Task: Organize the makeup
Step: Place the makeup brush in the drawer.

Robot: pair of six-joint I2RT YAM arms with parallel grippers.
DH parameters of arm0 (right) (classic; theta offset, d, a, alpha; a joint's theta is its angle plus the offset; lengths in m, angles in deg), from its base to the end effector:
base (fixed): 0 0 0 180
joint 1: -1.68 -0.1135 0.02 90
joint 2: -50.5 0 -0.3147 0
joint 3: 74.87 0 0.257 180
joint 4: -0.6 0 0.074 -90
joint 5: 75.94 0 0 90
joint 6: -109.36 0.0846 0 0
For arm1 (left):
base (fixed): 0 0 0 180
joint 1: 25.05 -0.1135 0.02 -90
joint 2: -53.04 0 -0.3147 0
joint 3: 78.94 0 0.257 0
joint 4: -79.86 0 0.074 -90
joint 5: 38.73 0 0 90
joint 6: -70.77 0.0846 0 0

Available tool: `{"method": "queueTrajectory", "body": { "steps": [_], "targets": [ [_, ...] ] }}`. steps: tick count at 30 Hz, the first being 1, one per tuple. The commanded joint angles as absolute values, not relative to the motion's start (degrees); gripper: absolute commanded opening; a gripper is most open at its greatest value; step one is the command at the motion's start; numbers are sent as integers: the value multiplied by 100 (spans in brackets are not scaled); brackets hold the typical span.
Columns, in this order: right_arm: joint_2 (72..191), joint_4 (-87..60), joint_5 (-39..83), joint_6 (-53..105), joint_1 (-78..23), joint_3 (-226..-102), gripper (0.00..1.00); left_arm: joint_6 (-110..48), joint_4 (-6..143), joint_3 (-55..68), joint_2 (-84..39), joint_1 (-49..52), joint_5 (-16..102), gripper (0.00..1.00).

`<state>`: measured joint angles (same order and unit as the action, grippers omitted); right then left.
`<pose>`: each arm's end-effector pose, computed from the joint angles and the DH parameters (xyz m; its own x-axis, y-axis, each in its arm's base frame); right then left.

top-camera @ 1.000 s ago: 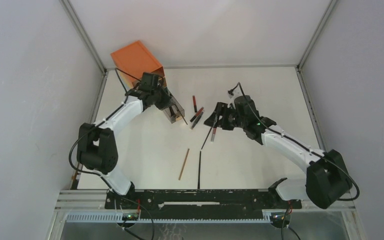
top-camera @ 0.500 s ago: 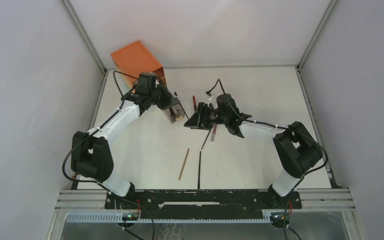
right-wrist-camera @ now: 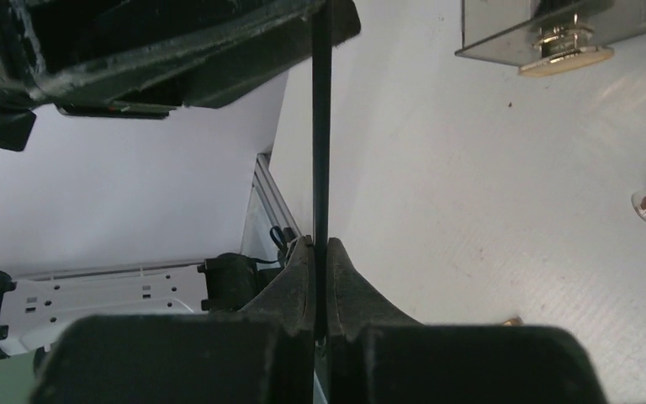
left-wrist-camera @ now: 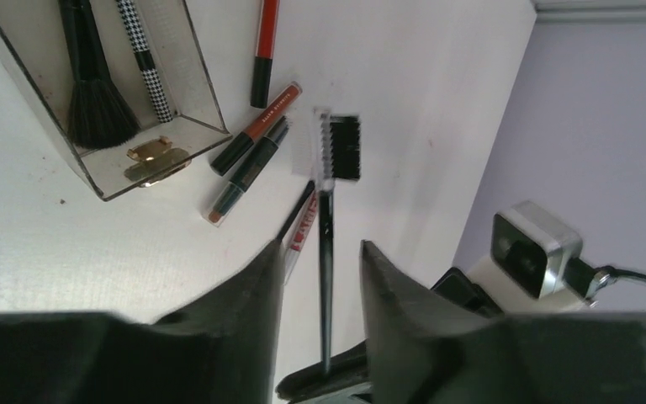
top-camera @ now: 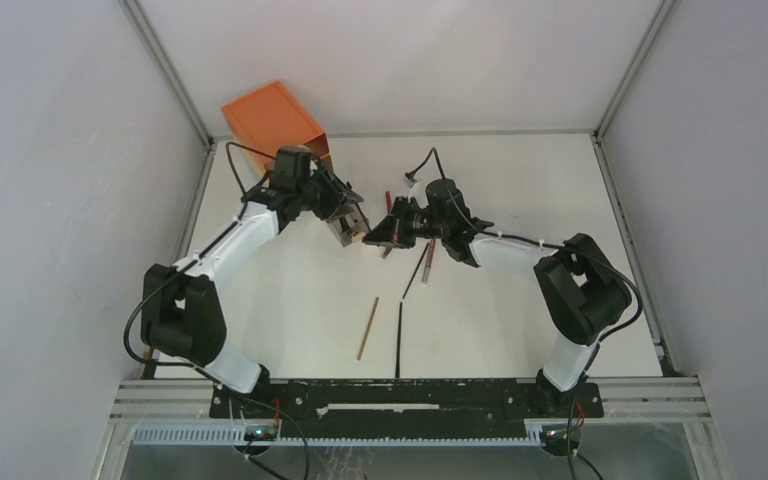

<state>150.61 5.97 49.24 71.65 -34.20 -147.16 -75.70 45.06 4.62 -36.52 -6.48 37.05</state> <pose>0.3238 0.2943 0.2487 -0.9096 0.1401 -0.3912 -0.3121 0.3912 0.8657 0.3643 -0.1443 0.2994 -0.7464 -0.6017 -0.2843 -0.2484 0.6483 -0.7197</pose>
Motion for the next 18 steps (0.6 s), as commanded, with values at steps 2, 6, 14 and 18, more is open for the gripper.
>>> {"method": "queueTrajectory", "body": {
  "steps": [2, 6, 14, 18],
  "targets": [
    [15108, 455, 4846, 7283, -3436, -15199, 0, -7136, 4447, 423, -3046, -717, 3886, 64],
    [15239, 241, 4923, 7547, -3442, -15414, 0, -6779, 4093, 415, -2400, -967, 4721, 87],
    [15862, -682, 4885, 7605, -3516, -16292, 0, -5930, 3683, 402, -942, -1293, 6345, 100],
    [16390, -1205, 4857, 7523, -3506, -16964, 0, -5619, 3699, 169, -372, -1380, 6697, 100]
  ]
}}
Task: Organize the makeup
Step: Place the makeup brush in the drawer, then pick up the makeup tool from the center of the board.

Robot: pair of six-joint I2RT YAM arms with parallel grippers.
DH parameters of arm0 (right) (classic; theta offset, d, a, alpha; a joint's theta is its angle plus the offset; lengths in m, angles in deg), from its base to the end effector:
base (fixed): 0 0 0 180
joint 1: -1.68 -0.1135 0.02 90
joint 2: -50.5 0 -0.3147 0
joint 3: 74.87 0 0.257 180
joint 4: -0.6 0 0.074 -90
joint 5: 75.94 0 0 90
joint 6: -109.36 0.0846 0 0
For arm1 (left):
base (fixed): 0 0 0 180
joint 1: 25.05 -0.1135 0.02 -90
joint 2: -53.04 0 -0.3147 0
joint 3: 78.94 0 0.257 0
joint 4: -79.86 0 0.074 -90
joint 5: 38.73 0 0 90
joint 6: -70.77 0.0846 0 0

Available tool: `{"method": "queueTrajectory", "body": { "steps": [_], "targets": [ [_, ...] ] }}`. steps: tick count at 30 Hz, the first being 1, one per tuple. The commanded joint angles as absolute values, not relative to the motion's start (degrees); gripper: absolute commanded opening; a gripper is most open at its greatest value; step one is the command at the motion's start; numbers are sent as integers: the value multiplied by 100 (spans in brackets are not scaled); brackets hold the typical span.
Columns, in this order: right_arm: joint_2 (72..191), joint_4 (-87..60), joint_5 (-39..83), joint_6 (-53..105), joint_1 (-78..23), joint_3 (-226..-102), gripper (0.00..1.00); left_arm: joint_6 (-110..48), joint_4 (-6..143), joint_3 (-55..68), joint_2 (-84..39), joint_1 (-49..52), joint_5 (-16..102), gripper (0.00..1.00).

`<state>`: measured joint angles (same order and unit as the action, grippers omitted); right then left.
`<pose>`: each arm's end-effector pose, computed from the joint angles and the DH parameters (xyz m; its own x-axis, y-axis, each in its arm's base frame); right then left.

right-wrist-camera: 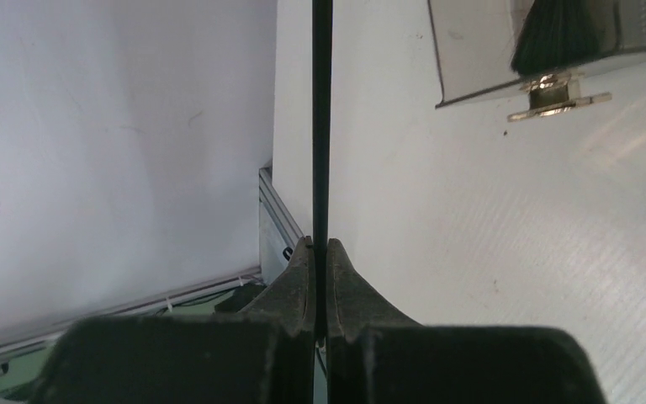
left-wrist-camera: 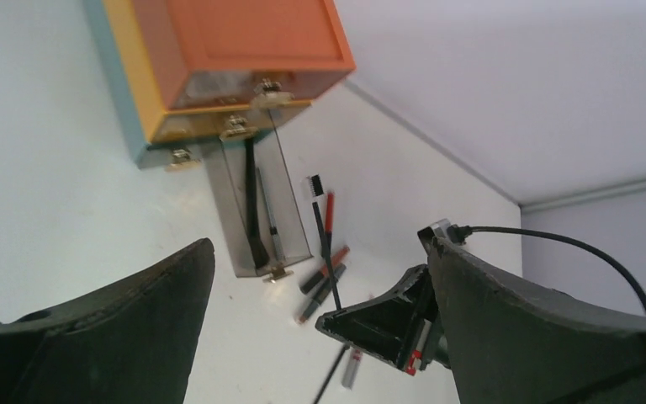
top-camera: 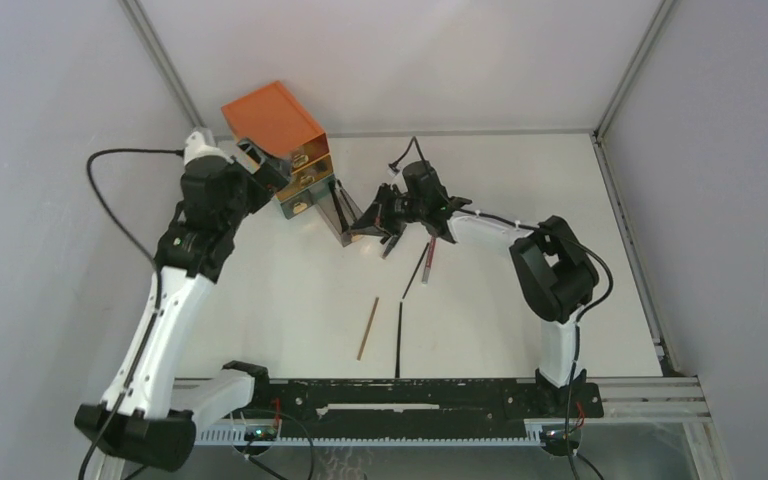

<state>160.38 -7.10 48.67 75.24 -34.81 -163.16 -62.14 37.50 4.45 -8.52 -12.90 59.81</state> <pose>0.3664 0.3308 0.2446 -0.9555 0.1407 -0.2592 -0.1723 0.4468 0.8779 0.2532 -0.0417 0.4305 -0.3003 -0.6241 -0.7214 -0.1806 0.7798 -0.5995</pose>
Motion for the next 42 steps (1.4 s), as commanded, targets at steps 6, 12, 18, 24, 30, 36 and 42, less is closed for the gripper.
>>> {"method": "queueTrajectory", "body": {
  "steps": [6, 12, 18, 24, 30, 36, 42],
  "targets": [
    [17272, -1991, 4908, 7503, -3480, -18221, 0, -5481, 3703, -84, -74, -1412, 6521, 100],
    [17828, -1757, 5079, 8010, -3347, -18648, 0, -5465, 3620, -158, 186, -1415, 6523, 100],
    [18179, -2114, 5128, 7812, -3316, -19432, 64, -5329, 3584, -132, 219, -1417, 6378, 100],
    [17009, -2604, 4627, 6937, -3051, -18508, 75, -4755, 3517, -109, 42, -1386, 5870, 100],
    [15063, -2666, 3353, 6251, -2485, -16027, 75, -3822, 2551, 84, -487, -69, 6282, 100],
    [13884, -2795, 2674, 6139, -1854, -14331, 75, -4121, 2800, -661, -1283, 1606, 6300, 100],
    [13295, -2761, 2470, 6138, -1740, -13805, 75, -4493, 3317, -1062, -2390, 2181, 5850, 90]
  ]
}}
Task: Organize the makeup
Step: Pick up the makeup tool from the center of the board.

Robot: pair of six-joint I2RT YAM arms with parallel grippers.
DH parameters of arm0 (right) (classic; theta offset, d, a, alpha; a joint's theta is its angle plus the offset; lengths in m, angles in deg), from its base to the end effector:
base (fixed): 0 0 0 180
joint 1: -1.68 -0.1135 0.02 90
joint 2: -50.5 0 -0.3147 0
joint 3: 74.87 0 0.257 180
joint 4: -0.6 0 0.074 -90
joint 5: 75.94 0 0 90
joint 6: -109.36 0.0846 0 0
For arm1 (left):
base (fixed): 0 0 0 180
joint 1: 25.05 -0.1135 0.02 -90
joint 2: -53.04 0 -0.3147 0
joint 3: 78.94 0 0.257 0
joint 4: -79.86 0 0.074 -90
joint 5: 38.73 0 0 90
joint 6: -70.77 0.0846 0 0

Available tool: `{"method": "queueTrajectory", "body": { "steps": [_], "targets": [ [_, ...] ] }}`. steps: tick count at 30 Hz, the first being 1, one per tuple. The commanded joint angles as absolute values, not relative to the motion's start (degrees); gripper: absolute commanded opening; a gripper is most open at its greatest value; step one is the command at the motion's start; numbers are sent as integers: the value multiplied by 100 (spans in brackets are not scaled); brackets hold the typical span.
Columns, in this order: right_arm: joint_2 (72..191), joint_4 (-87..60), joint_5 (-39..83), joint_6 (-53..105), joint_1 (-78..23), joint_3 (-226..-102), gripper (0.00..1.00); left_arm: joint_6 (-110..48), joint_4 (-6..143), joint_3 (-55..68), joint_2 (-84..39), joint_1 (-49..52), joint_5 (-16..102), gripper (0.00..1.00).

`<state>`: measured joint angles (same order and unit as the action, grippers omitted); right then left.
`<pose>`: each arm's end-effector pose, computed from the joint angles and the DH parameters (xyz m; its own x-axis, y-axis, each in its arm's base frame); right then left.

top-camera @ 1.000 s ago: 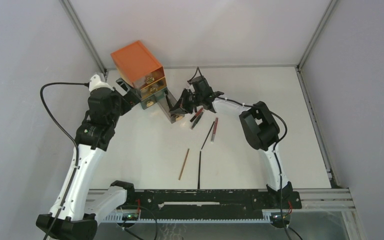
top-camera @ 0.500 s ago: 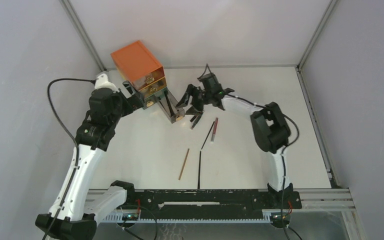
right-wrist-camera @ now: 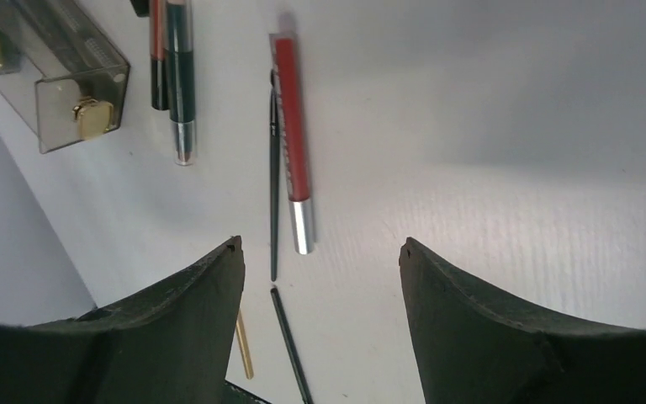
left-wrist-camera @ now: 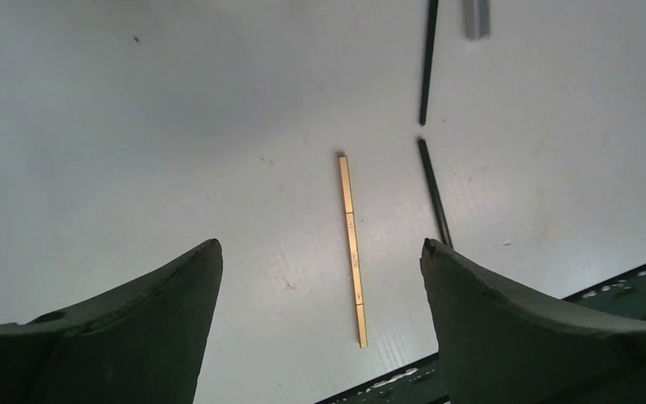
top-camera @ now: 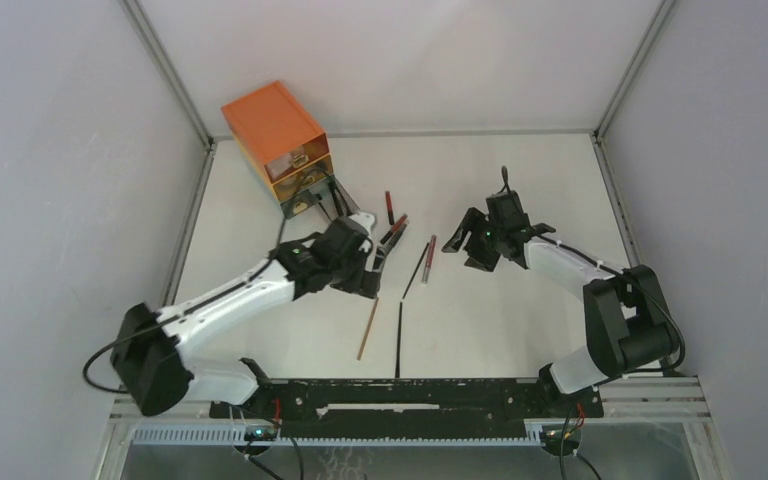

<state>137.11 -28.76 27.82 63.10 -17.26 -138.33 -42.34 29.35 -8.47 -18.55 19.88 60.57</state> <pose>0.3082 0.1270 0.2027 -0.8549 0.4166 -0.3092 0.1922 0.8079 0.5571 0.2046 -0.1848 0.2836 -0.7562 0.2072 -0.6207 0.3579 0.9251 -0.1271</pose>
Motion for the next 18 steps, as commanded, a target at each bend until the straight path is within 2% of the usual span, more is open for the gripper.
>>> {"method": "queueTrajectory", "body": {
  "steps": [1, 7, 12, 15, 18],
  "targets": [
    [13280, -2768, 2456, 6131, -1727, -13803, 75, -4550, 3341, -1073, -2576, 2227, 5794, 88],
    [13270, -2624, 2601, 6143, -1667, -13809, 75, -4855, 3343, -1015, -3523, 2406, 5309, 77],
    [13217, -2587, 2577, 6194, -1684, -13803, 75, -5029, 3296, -967, -4042, 2410, 5201, 51],
    [13200, -2614, 2570, 6166, -1678, -13804, 75, -5040, 3236, -975, -4298, 2417, 5141, 42],
    [13172, -2679, 2511, 6135, -1678, -13804, 75, -5039, 3199, -1001, -4415, 2417, 5225, 39]
  ]
}}
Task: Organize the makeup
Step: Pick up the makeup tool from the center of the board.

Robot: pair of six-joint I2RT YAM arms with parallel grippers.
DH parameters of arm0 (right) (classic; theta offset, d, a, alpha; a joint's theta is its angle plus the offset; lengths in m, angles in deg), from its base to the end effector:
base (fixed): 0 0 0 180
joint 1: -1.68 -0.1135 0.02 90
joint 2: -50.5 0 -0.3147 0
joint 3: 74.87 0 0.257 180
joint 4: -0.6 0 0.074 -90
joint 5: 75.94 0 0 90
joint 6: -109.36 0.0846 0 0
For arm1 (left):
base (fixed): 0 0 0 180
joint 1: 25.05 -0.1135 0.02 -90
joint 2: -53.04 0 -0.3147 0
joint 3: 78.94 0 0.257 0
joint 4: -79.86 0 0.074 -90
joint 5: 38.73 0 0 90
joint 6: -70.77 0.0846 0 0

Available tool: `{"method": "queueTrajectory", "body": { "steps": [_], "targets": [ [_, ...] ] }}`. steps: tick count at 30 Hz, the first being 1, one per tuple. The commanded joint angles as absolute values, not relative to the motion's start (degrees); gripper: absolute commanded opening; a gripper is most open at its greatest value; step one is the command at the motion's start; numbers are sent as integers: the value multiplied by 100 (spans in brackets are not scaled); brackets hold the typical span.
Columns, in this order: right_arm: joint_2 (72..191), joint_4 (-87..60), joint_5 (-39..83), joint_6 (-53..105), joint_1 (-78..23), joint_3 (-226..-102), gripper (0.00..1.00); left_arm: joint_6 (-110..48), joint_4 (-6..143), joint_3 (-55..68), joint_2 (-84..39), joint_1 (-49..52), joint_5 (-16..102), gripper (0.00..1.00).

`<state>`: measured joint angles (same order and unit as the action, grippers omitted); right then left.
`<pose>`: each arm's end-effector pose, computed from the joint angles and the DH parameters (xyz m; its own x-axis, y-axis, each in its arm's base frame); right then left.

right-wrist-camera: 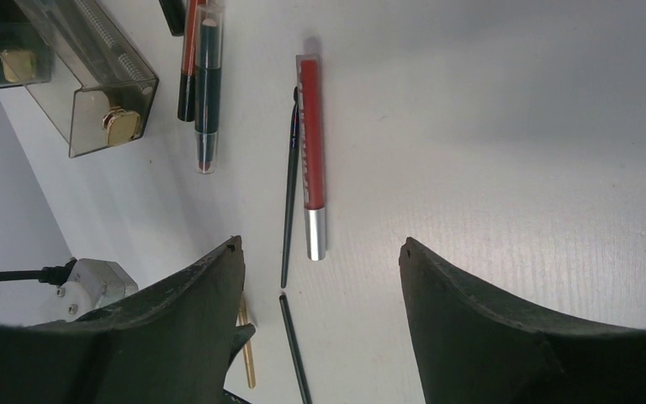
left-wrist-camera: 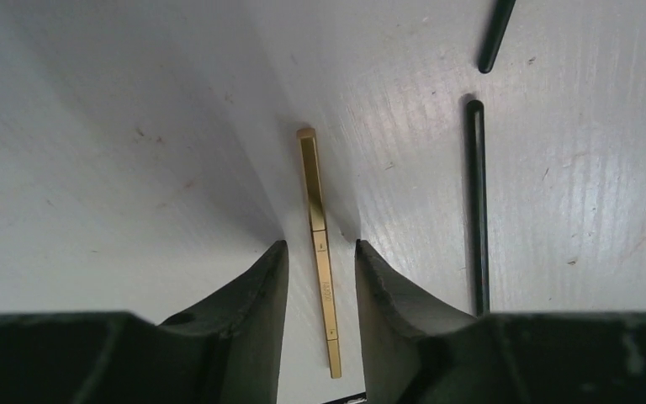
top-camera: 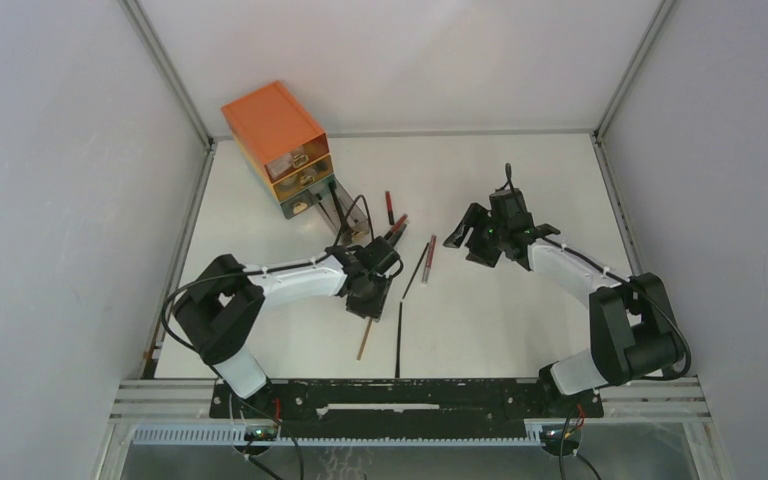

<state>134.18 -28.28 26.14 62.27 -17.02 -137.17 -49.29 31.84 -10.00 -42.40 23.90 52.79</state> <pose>0.3020 0.1209 0.2121 -0.8332 0.4209 -0.3587 0.1735 0.8148 0.5531 0.2133 -0.2415 0.1593 -0.9231 0.2975 -0.2438 0.3314 0.9369 -0.1116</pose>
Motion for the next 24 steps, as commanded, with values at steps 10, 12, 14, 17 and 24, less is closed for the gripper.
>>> {"method": "queueTrajectory", "body": {
  "steps": [10, 12, 14, 17, 24],
  "targets": [
    [13112, -2663, 2514, 6157, -1676, -13759, 75, -4961, 2784, -697, -4509, 2417, 6273, 2],
    [13103, -2676, 2518, 6146, -1678, -13767, 74, -4920, 2562, -488, -4309, 2397, 6611, 0],
    [13073, -2686, 2523, 6131, -1678, -13765, 74, -4868, 2450, -327, -4000, 2328, 6693, 0],
    [13001, -2740, 2448, 6104, -1677, -13764, 74, -4787, 2393, -57, -3515, 2090, 6442, 0],
    [13023, -2572, 2539, 6100, -1660, -13768, 74, -4702, 2419, 424, -2943, 1184, 5708, 0]
  ]
}}
